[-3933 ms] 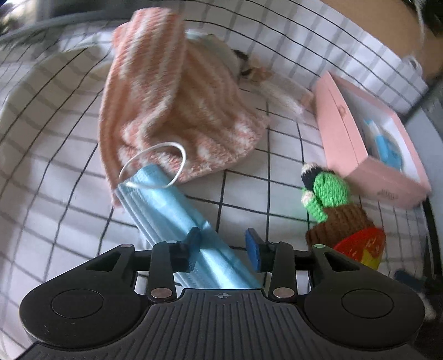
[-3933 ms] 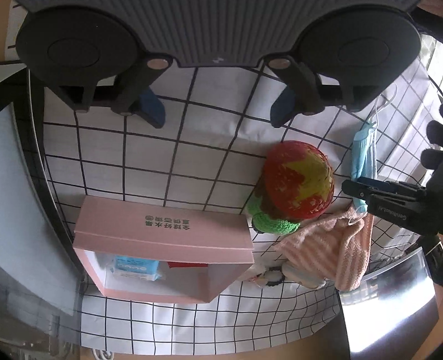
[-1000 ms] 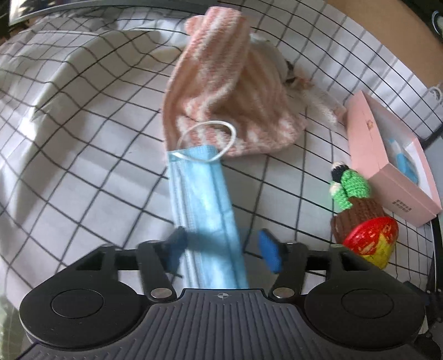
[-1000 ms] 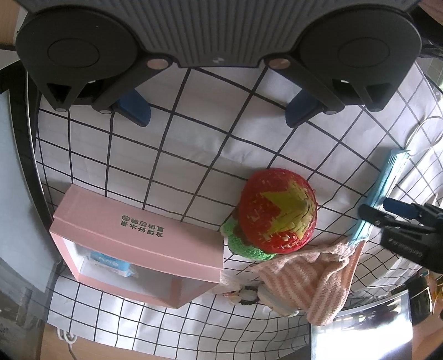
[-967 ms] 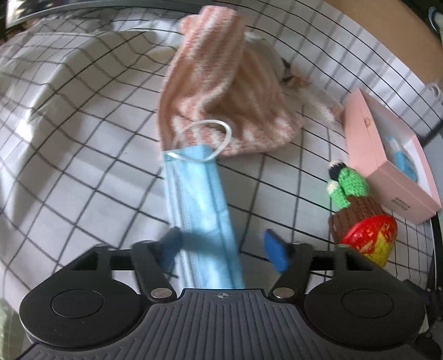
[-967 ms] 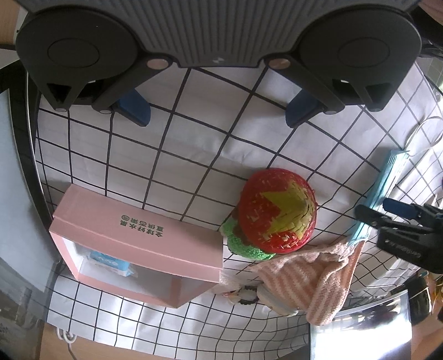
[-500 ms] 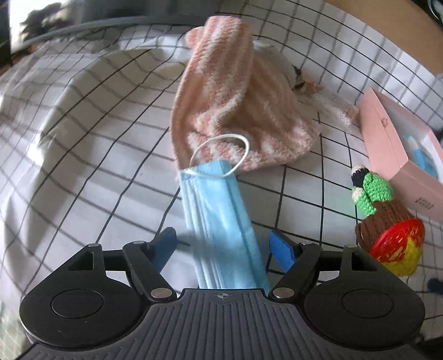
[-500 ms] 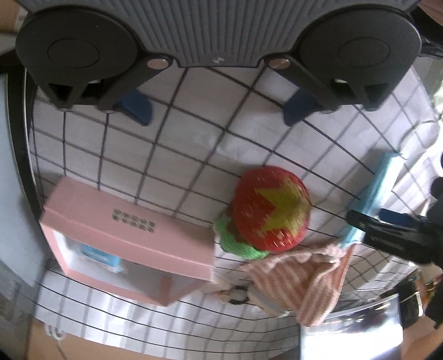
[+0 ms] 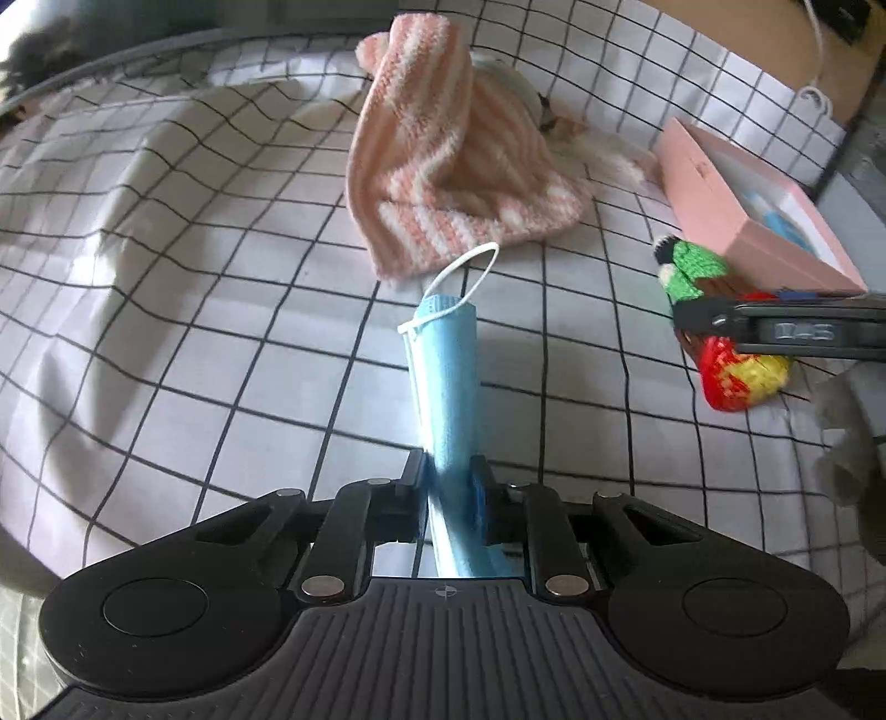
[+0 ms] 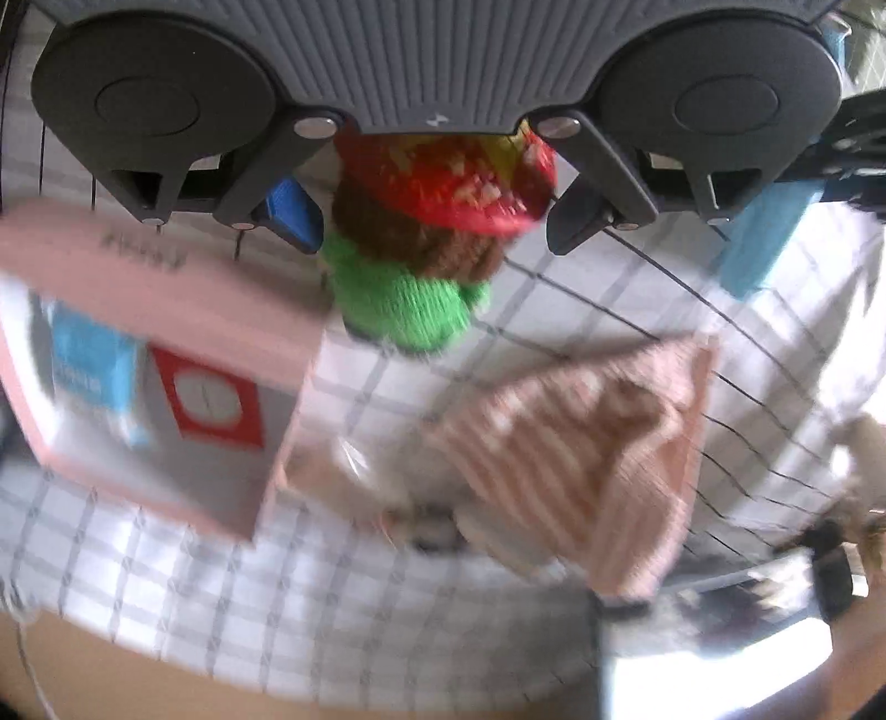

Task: Organize soft objects
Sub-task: 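Grasp the knitted strawberry with the right gripper while the left gripper holds the mask, then carry the blue mask into the pink box and open the left gripper while the right holds the strawberry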

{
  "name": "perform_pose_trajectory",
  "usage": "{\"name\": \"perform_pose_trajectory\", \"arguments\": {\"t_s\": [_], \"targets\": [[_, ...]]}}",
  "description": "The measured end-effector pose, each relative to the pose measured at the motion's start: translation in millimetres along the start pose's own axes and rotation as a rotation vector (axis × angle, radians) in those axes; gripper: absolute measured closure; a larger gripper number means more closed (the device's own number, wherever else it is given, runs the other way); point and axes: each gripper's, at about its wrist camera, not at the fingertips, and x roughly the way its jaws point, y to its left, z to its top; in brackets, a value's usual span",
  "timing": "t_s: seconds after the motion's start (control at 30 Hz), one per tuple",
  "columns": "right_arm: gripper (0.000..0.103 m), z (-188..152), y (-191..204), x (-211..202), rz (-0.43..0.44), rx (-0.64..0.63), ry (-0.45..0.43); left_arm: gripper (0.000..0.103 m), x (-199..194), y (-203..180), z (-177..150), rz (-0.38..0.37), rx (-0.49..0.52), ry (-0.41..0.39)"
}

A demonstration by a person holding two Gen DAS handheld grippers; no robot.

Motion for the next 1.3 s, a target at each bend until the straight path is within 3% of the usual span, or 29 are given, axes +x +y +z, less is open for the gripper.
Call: {"name": "perform_pose_trajectory", "arguments": {"t_s": [0.03, 0.07, 0.1, 0.2, 0.33, 0.57, 0.67, 0.77, 0.97, 1.13, 1.2, 1.3], "targets": [[0.016, -2, 1, 2, -0.009, 0.021, 0.020, 0.081, -1, 3, -1, -0.016, 0.003, 0.007], [0.026, -6, 0, 3, -0.004, 0.047, 0.041, 0.081, -2, 6, -2, -0.033, 0.002, 0.011], [0.029, -11, 1, 2, 0.016, 0.060, 0.058, 0.081, -2, 7, -1, -0.045, 0.000, 0.017], [0.031, -21, 4, -16, 0.014, 0.077, 0.045, 0.082, -2, 7, 1, -0.063, 0.037, 0.037], [0.031, -35, 4, -59, -0.021, 0.094, -0.028, 0.086, -3, 1, -4, -0.119, 0.185, 0.017], [0.031, -79, -1, -137, -0.199, 0.101, -0.155, 0.088, -23, -25, -7, -0.352, 0.471, 0.031], [0.031, -97, -5, -156, -0.264, 0.136, -0.171, 0.088, -47, -44, 22, -0.481, 0.501, 0.005], [0.031, -109, -13, -169, -0.304, 0.178, -0.193, 0.088, -74, -69, 68, -0.586, 0.554, -0.092], [0.031, -122, -29, -177, -0.312, 0.238, -0.206, 0.088, -96, -124, 171, -0.728, 0.489, -0.289], [0.031, -122, -35, -175, -0.303, 0.247, -0.203, 0.088, -65, -176, 222, -0.748, 0.393, -0.481], [0.031, -123, -37, -177, -0.297, 0.238, -0.206, 0.087, -35, -192, 235, -0.718, 0.356, -0.451], [0.031, -126, -44, -177, -0.283, 0.226, -0.198, 0.082, 30, -213, 242, -0.654, 0.304, -0.254]]}}
